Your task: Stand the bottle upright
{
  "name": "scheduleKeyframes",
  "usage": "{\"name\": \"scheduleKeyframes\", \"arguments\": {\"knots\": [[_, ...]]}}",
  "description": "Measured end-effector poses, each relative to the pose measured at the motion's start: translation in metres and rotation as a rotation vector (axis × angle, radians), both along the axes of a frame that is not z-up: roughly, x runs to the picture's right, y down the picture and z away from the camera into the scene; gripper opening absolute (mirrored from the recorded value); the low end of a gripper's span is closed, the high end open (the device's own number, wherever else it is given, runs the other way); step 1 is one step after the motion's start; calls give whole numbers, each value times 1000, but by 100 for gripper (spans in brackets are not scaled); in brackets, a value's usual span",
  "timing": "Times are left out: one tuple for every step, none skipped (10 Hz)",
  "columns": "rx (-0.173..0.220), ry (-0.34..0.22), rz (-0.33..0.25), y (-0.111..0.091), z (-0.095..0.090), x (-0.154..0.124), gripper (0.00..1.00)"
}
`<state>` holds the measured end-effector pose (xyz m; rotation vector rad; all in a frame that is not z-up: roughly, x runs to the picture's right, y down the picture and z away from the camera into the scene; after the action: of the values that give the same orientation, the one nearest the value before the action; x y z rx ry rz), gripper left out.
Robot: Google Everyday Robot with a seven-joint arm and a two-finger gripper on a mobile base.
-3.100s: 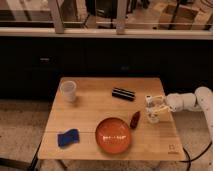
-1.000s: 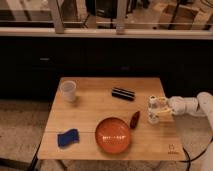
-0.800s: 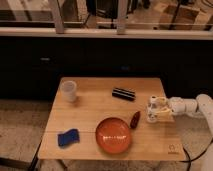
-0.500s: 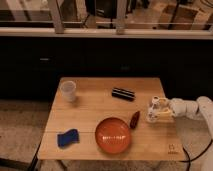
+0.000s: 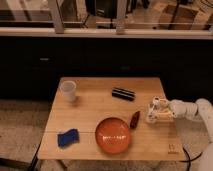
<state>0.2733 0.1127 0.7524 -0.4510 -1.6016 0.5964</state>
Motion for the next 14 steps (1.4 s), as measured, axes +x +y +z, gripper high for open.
{"name": "scheduleKeyframes", "arguments": {"knots": [[-1, -8, 7, 3, 2, 1, 0], [0, -7, 7, 2, 2, 2, 0], [0, -7, 8, 3, 2, 2, 0], [0, -7, 7, 2, 2, 2, 0], [0, -7, 7, 3, 2, 2, 0], [-1, -7, 7, 3, 2, 2, 0], [0, -6, 7, 3, 2, 2, 0], [-1, -6, 7, 3, 2, 2, 0], [-1, -6, 7, 3, 2, 2, 0], [-1, -6, 7, 3, 2, 2, 0], [-1, -6, 7, 3, 2, 2, 0], [-1, -6, 7, 3, 2, 2, 0], [-1, -6, 7, 3, 2, 2, 0], [-1, -6, 7, 3, 2, 2, 0]]}}
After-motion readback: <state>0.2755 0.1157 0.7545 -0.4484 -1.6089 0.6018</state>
